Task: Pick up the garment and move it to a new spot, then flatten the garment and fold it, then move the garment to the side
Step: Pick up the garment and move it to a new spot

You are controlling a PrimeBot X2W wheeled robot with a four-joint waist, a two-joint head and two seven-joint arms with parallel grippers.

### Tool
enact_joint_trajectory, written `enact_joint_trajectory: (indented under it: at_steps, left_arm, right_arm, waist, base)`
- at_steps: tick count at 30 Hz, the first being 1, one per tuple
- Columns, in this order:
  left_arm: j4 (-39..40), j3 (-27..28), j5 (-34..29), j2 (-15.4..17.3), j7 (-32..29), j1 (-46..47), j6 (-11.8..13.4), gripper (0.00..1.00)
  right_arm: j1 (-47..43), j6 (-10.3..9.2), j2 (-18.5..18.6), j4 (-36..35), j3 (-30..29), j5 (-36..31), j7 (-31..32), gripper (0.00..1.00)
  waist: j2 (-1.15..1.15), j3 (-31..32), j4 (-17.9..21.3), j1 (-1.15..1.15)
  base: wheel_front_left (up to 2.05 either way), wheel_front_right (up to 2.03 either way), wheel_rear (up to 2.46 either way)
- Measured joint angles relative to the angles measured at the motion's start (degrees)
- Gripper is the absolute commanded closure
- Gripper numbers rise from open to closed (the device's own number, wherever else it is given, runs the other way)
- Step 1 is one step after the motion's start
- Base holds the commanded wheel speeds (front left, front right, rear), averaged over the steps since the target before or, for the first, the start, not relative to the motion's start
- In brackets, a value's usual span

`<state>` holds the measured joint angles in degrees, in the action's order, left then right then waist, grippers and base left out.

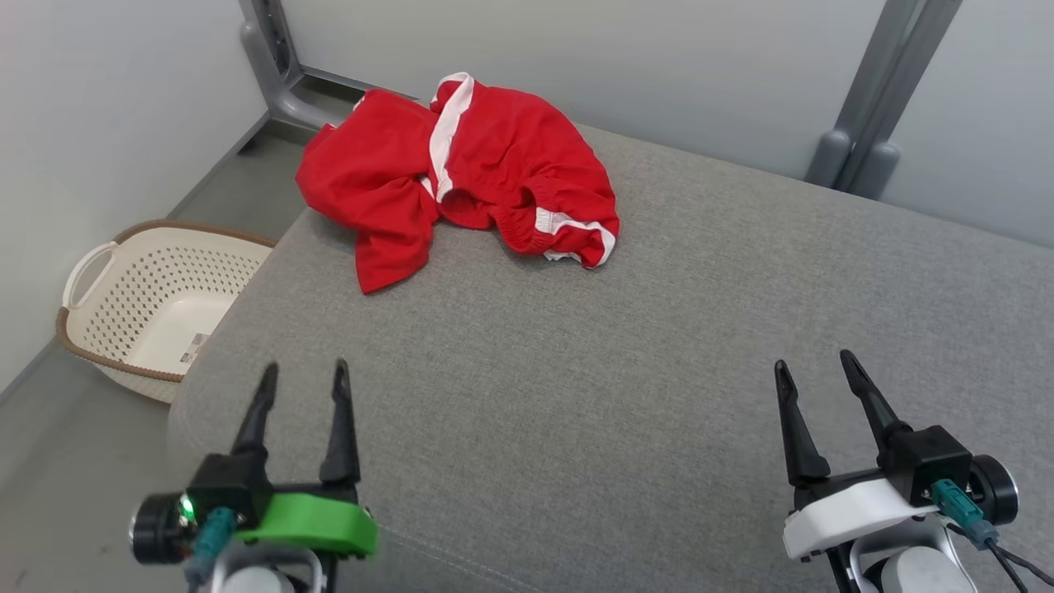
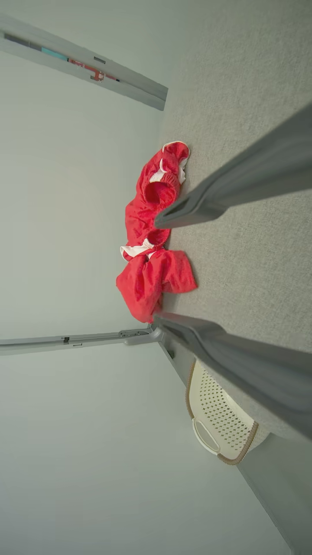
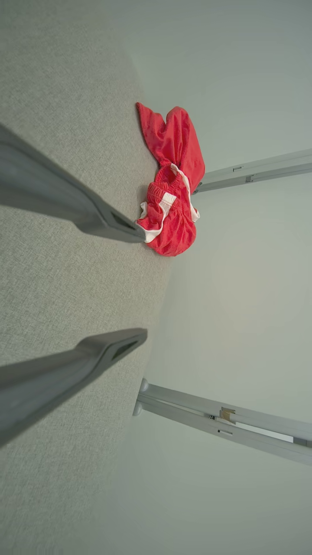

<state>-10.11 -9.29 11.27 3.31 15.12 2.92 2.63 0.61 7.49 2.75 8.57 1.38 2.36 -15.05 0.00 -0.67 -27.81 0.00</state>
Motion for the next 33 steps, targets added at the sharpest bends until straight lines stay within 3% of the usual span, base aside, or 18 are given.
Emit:
enact_joint_trajectory:
  at_steps: [6, 11, 15, 18, 26, 33]
  left_arm:
    - [1.6, 4.8, -0.9, 4.5, 0.0, 11.2, -2.2, 0.00]
    - [-1.6, 5.3, -1.7, 9.1, -1.8, 25.3, -5.2, 0.00]
    - [-7.3, 5.5, -0.5, 11.3, -6.5, 38.1, -7.1, 0.00]
    - [-16.5, 4.7, 1.7, 12.1, -11.2, 48.6, -8.5, 0.00]
    - [-33.7, -1.9, 7.2, 10.3, -24.7, 58.6, -10.0, 0.00]
    - [-37.8, -7.7, 19.9, 9.1, -35.2, 60.1, -10.0, 0.00]
  right_arm:
    - [2.2, 0.00, 0.0, -0.9, -0.5, -2.2, 0.0, 0.00]
    - [4.8, 0.00, 0.0, -1.6, -0.7, -4.4, 0.0, 0.00]
    - [7.3, 0.01, 0.0, -2.2, -0.8, -6.2, 0.0, 0.00]
    - [9.5, 0.01, 0.0, -2.7, -0.9, -7.6, 0.0, 0.00]
    - [12.8, 0.01, 0.0, -3.9, -1.3, -9.3, 0.0, 0.00]
    - [14.0, 0.01, 0.0, -4.3, -1.7, -9.8, 0.0, 0.00]
  waist:
    - [0.00, -2.5, 2.1, 0.00]
    - [0.00, -5.8, 4.5, 0.00]
    - [0.00, -9.1, 6.9, 0.00]
    - [0.00, -12.9, 9.2, 0.00]
    - [0.00, -20.7, 13.4, 0.01]
    - [0.00, -26.2, 16.2, 0.01]
  base:
    - [0.00, 0.00, 0.00]
    - [0.00, 0.00, 0.00]
    - [0.00, 0.00, 0.00]
    - [0.00, 0.00, 0.00]
    - [0.00, 0.00, 0.00]
    - [0.00, 0.00, 0.00]
